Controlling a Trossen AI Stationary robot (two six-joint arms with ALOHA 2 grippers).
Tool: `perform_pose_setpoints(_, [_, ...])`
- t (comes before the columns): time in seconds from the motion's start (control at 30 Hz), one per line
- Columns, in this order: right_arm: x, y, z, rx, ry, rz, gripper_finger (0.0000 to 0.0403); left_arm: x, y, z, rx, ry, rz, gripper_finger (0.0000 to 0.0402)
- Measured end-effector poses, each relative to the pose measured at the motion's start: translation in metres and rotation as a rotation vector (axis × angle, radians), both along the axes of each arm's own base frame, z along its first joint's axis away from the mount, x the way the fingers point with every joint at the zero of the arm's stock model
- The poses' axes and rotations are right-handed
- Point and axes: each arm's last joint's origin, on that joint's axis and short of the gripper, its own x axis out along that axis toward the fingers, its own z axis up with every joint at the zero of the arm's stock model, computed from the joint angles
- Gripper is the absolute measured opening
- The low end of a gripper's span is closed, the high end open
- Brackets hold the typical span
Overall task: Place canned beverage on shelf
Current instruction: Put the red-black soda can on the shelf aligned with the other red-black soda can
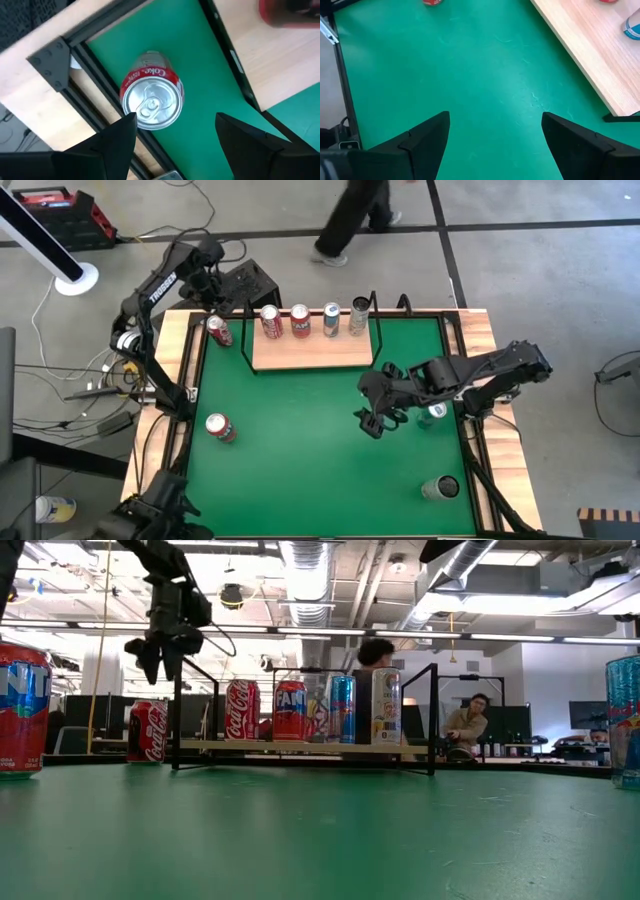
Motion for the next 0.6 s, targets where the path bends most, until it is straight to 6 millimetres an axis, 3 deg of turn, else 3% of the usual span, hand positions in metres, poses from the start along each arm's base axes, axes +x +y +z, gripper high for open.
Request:
perform_pose_setpoints(0.4, [0.003,-0.013,0.000,0.013,0.016,0.014,0.0340,0.002,0.002,-0.028,0.006,0.026,-0.060,0.0253])
perform_pose_setpoints(0.6, [0.003,-0.013,0.000,-0.003,0.020,0.039,0.0340,0.009,0.001,-0.025,0.050,0.082,-0.150,0.0253])
